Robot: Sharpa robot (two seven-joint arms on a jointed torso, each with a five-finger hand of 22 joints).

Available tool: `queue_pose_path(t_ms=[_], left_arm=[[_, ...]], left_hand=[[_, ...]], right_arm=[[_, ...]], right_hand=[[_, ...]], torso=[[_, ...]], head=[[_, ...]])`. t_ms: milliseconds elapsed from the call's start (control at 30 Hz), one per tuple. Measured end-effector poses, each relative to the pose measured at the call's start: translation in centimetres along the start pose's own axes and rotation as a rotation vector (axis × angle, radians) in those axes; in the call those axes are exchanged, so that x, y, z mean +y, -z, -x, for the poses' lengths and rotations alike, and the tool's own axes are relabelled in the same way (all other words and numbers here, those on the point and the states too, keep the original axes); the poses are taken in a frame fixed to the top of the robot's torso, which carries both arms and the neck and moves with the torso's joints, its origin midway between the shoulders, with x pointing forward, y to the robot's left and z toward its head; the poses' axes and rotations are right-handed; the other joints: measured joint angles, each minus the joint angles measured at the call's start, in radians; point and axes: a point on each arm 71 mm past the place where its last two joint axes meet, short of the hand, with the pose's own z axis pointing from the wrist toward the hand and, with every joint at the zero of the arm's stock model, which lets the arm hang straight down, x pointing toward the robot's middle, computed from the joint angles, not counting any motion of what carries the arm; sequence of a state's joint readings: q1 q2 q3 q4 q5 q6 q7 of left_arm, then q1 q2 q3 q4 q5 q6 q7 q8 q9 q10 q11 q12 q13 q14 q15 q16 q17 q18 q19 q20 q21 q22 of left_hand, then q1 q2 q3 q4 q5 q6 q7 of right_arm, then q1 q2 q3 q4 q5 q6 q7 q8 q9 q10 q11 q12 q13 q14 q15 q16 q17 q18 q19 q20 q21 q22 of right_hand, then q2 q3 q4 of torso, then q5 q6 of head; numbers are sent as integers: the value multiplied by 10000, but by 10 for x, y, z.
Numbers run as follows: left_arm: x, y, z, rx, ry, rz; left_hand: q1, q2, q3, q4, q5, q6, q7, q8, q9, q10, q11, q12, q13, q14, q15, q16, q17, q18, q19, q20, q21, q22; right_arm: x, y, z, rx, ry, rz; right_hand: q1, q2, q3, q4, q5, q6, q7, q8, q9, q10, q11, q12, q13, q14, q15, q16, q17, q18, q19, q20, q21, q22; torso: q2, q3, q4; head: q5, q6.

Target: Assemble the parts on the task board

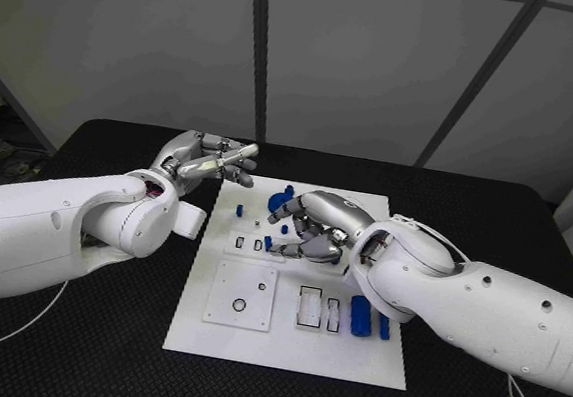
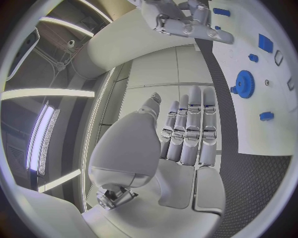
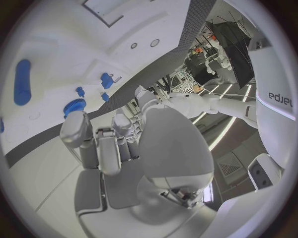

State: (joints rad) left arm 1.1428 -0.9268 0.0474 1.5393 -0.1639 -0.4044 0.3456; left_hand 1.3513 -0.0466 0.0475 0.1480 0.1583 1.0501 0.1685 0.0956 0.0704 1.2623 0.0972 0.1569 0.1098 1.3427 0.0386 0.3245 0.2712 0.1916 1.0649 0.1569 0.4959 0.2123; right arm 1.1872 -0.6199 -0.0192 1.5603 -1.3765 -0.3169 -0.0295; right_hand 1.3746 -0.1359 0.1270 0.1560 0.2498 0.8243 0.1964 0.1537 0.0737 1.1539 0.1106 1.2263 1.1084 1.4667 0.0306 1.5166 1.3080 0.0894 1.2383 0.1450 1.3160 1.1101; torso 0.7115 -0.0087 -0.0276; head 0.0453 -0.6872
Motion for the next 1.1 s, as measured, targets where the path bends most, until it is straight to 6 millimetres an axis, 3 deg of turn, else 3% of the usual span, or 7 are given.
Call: queue_pose_path(t_ms=[133, 333, 433, 667, 733, 800, 1100], left_arm=[[5, -1, 7, 100, -735, 547], [6, -7, 8, 896, -2383, 1714], [6, -10, 3, 1480, -3426, 2389], [2, -24, -14, 2564, -5715, 3685], [1, -29, -20, 2835, -6401, 4026], [1, -34, -24, 3011, -6955, 4292], [6, -49, -45, 3731, -8979, 5066]], left_hand=[[-337, -85, -327, 321, 0, 299, -303, 362, 113, 611, -366, 989, 651, 752, -394, 2203, 1427, 0, 815, -433, 1143, 682], [-1012, 87, -1171, 1090, 0, 162, -525, 1260, 546, -83, -616, 3728, 2801, 1021, -621, 9040, 8193, -19, 1442, -800, 4168, 3404], [-1188, 249, -1507, 1366, 0, -101, -681, 1929, 902, -649, -710, 5343, 4028, 1211, -744, 10642, 10073, -704, 2231, -915, 5843, 5603], [-1141, 545, -1918, 1391, 0, -373, -881, 3323, 1783, -316, -913, 8381, 6921, 1235, -915, 11085, 10369, -712, 3350, -1104, 7540, 8200], [-1197, 602, -2015, 1398, 0, -348, -906, 3622, 1999, -12, -988, 9052, 7682, 1211, -990, 11085, 10369, -1271, 3562, -1139, 7906, 8784], [-1296, 701, -2142, 1386, -53, -386, -1009, 3906, 2239, 202, -1053, 9561, 8262, 1245, -1032, 11085, 10369, -1251, 3688, -1198, 8203, 9243], [-1451, 850, -2507, 1401, -158, -578, -1145, 4595, 2985, 373, -1133, 10245, 9132, 1245, -1104, 11084, 10368, -1250, 3734, -1244, 8501, 9734]], right_arm=[[-7, 13, 23, -548, -664, 127], [-31, 35, 59, -1411, -1807, -364], [-45, 45, 73, -1841, -2436, -725], [-76, 58, 91, -2671, -3656, -1583], [-81, 59, 93, -2840, -3939, -1736], [-84, 59, 94, -2944, -4132, -1815], [-91, 59, 97, -3164, -4577, -1955]], right_hand=[[119, 120, -31, 31, 85, 25, -25, 170, 1, -323, -53, -304, -406, 0, 0, -222, 0, 55, -375, -21, -368, -536], [206, 207, -120, 66, 199, 348, -169, 517, 36, -1005, -164, -1122, -1463, -26, -26, -1090, -441, 469, -1580, -120, -1595, -2271], [322, 323, -120, 66, 291, 646, -290, 667, 36, -1623, -270, -2392, -2872, -765, -173, -2562, -2391, 902, -3025, -188, -3198, -4274], [560, 191, 259, 202, 343, 1077, -393, 569, -56, -1383, -330, -5410, -5557, -2744, -162, -7436, -6776, 899, -3810, -109, -5384, -5777], [592, 159, 398, 279, 343, 1246, -375, 498, -56, -1113, -299, -6175, -6241, -2952, -62, -8331, -7152, 898, -3936, -54, -5945, -6112], [611, 139, 482, 363, 343, 1337, -310, 423, -56, -1005, -242, -6776, -6765, -3123, 10, -9028, -7419, 898, -4026, 37, -6365, -6367], [648, -9, 724, 500, 343, 1526, -194, 73, -55, -508, -69, -8443, -8411, -2863, 201, -11382, -8229, 898, -3824, 299, -7726, -7258]], torso=[[-90, 9, -12], [-251, 17, -19], [-336, 21, -25], [-507, 21, -28], [-553, 22, -26], [-586, 22, -19], [-643, 32, -7]], head=[[53, -17], [103, -85], [118, -131], [148, -240], [156, -277], [165, -304], [196, -375]])
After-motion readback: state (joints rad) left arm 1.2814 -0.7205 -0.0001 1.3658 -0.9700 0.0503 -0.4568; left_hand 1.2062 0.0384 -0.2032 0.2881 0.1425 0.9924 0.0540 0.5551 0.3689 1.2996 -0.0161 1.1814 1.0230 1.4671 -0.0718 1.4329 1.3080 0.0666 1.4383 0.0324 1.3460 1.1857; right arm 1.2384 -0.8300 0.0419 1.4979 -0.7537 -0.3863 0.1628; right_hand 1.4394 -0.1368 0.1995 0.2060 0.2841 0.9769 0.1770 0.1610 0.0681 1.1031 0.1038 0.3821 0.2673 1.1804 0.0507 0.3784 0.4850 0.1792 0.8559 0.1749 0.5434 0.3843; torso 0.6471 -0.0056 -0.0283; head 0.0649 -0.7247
